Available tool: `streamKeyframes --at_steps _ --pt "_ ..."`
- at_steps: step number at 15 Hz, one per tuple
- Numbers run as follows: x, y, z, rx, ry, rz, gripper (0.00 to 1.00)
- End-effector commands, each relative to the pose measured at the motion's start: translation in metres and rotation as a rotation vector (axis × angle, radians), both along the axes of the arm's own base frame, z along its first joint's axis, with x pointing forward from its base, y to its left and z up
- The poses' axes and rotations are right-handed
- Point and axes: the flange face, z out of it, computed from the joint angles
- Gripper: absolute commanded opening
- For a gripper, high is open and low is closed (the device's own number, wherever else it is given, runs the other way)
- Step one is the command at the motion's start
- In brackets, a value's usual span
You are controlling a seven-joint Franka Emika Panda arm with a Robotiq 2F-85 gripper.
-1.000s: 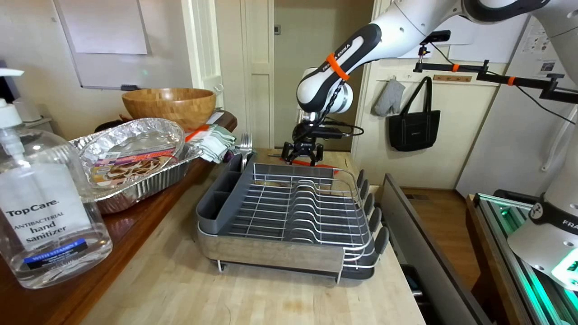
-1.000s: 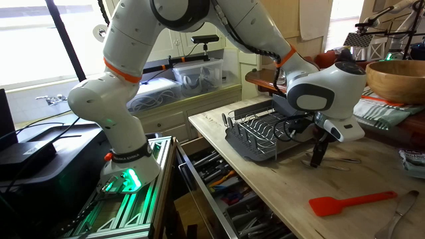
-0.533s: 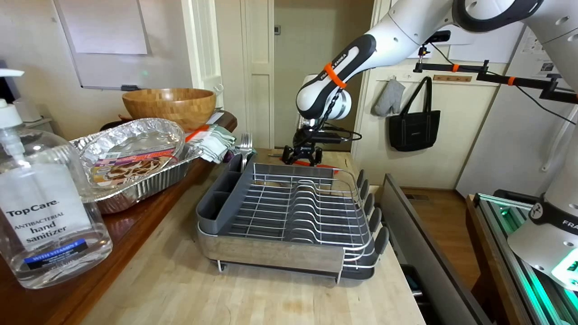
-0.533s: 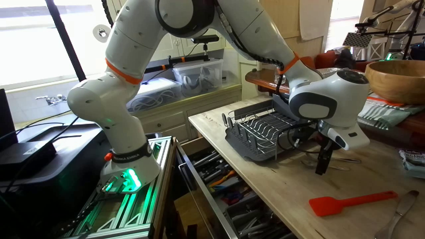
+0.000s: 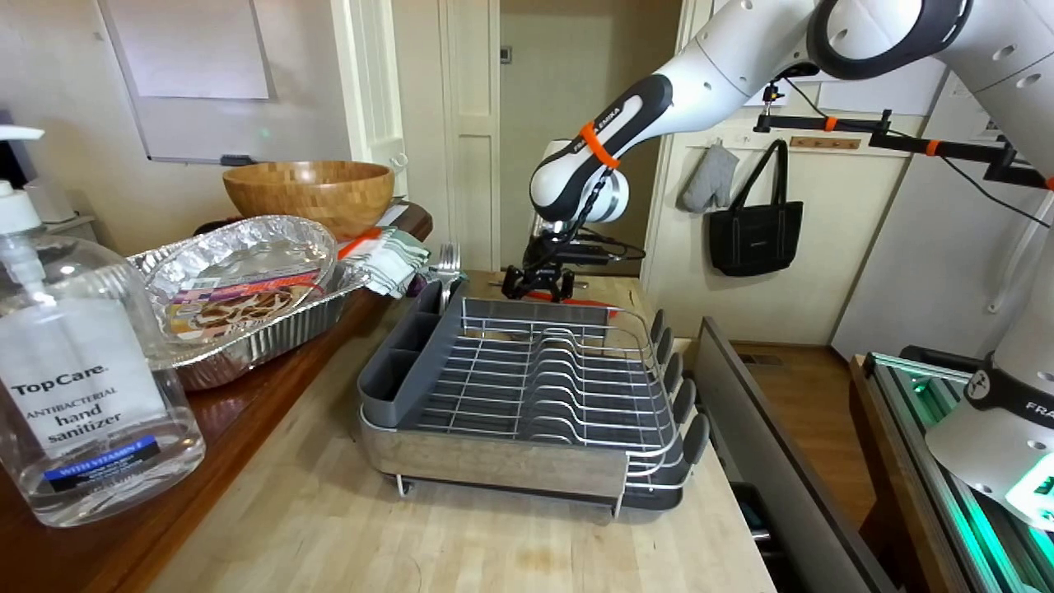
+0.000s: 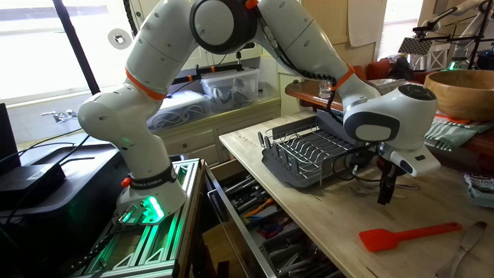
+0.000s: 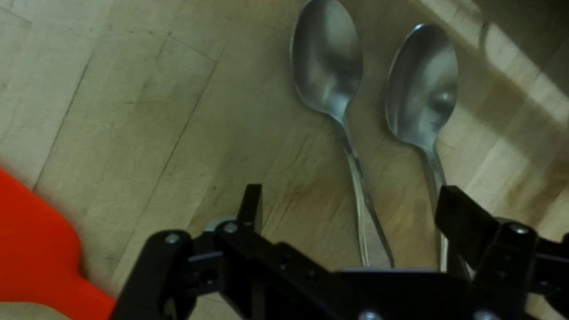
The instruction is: Put one spoon in the dish rack
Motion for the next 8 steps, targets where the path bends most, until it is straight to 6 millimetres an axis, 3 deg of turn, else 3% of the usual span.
streamKeyframes --at_steps 1,2,8 --pt "0.016 -0.001 -0.009 0.005 -0.022 0.020 1.00" --pt "0.018 0.000 -0.011 0.006 -0.021 0.025 0.81" --pt "0.025 0.002 -0.020 0.007 -0.008 0.049 0.35"
